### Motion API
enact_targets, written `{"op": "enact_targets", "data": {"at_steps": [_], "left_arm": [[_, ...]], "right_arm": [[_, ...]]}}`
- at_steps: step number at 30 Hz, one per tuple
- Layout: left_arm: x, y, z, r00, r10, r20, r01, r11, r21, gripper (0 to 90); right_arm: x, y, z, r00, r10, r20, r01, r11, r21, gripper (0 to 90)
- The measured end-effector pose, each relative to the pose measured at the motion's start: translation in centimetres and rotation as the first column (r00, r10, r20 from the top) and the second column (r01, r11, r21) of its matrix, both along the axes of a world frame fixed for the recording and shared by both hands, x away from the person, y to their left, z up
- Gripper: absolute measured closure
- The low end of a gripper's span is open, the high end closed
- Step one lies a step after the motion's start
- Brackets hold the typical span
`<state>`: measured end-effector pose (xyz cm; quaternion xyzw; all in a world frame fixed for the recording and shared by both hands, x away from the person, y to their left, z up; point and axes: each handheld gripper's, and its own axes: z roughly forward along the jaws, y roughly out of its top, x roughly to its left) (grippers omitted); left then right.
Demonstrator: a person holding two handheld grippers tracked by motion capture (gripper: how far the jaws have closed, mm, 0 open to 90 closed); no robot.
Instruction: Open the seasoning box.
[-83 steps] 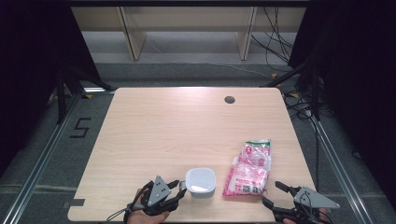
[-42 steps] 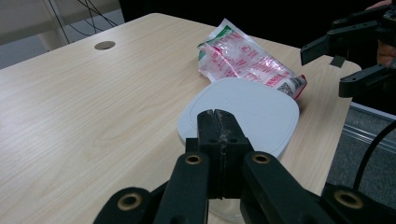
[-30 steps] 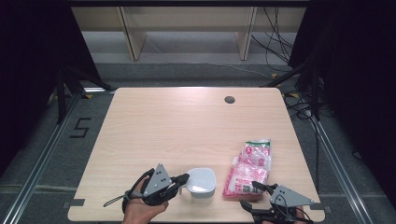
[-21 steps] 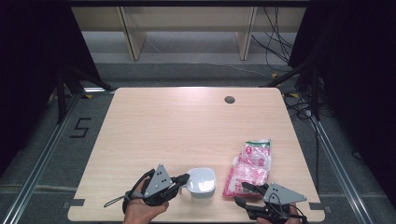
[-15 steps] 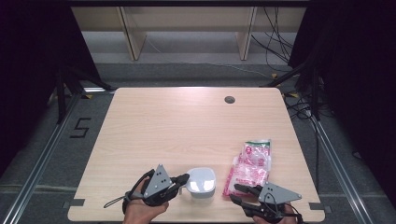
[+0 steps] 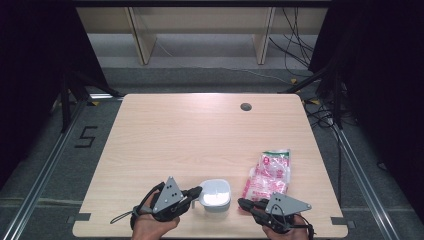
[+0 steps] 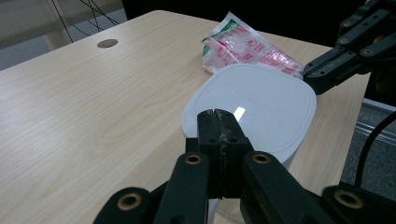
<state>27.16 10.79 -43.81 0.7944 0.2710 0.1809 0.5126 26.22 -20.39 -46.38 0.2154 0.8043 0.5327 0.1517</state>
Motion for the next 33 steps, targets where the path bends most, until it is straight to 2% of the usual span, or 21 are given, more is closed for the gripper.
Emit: {"op": "enact_targets", "data": {"at_steps": [1,3,4,6,7,9,11,12,15,18,22,23,24,31,32,33], "left_arm": [[0.0,0.0,0.0,1.0,0.001,-0.001,-0.001,1.0,0.0,89.1],[0.0,0.0,0.0,1.0,0.004,-0.004,-0.004,1.0,-0.006,89.1],[0.0,0.0,0.0,1.0,0.002,-0.004,-0.002,1.0,-0.006,89.1],[0.0,0.0,0.0,1.0,0.0,-0.006,0.0,1.0,-0.006,89.1],[0.0,0.0,-0.1,1.0,-0.001,-0.002,0.001,1.0,-0.008,89.1],[0.0,0.0,0.0,1.0,0.0,-0.003,0.0,1.0,-0.006,89.1],[0.0,0.1,-0.1,1.0,-0.005,-0.004,0.005,1.0,-0.009,89.2],[0.0,0.1,-0.1,1.0,-0.004,-0.007,0.003,1.0,-0.009,89.1],[0.0,0.1,-0.1,1.0,0.0,0.0,0.0,1.0,-0.005,89.1],[0.0,0.2,-0.1,1.0,0.006,-0.004,-0.006,0.9999,-0.009,89.1],[0.0,0.2,-0.2,0.9999,0.006,-0.009,-0.006,0.9998,-0.017,89.1],[0.0,0.3,-0.2,0.9999,0.006,-0.009,-0.006,0.9999,-0.013,89.1],[0.0,0.3,-0.2,1.0,0.004,-0.007,-0.004,0.9999,-0.011,89.1],[0.1,0.4,-0.2,1.0,0.003,-0.005,-0.003,1.0,-0.008,89.1],[0.1,0.4,-0.2,1.0,0.002,-0.007,-0.002,0.9999,-0.014,89.1],[0.1,0.4,-0.2,1.0,0.002,-0.007,-0.002,0.9999,-0.014,89.1]], "right_arm": [[0.0,0.1,0.0,1.0,-0.004,-0.001,0.004,0.9999,0.011,90.0],[0.0,0.2,0.1,1.0,0.005,0.004,-0.005,0.9999,-0.009,90.0],[0.1,0.3,0.0,0.9998,0.016,0.013,-0.016,0.9999,0.0,90.0],[0.0,0.4,0.2,0.9999,-0.005,-0.01,0.005,0.9999,-0.011,90.0],[0.1,0.5,0.2,1.0,0.001,0.0,-0.001,0.9999,-0.011,90.0],[0.1,0.6,0.3,0.9999,0.0,-0.012,0.0,0.9999,-0.01,90.0],[0.3,0.8,0.3,0.9999,0.009,0.009,-0.009,0.9997,-0.022,90.0],[0.2,0.8,0.4,1.0,-0.007,-0.007,0.007,0.9998,-0.017,90.0],[0.3,1.1,0.4,1.0,0.006,-0.004,-0.006,0.9999,-0.01,90.0],[0.4,1.1,0.5,0.9998,0.018,0.003,-0.018,0.9993,-0.032,90.0],[0.4,1.4,0.5,0.9997,0.014,0.019,-0.013,0.9997,-0.021,90.0],[0.4,1.5,0.6,0.9996,0.027,0.007,-0.027,0.9994,-0.021,90.0],[0.4,1.5,0.7,0.9996,0.02,0.018,-0.02,0.9992,-0.035,90.0],[0.4,2.1,1.1,0.9996,0.025,0.016,-0.024,0.9993,-0.028,90.0],[0.5,2.2,1.2,0.9989,0.028,0.038,-0.027,0.999,-0.036,90.0],[0.4,2.3,1.3,0.9989,0.038,0.026,-0.037,0.9987,-0.036,90.0]]}}
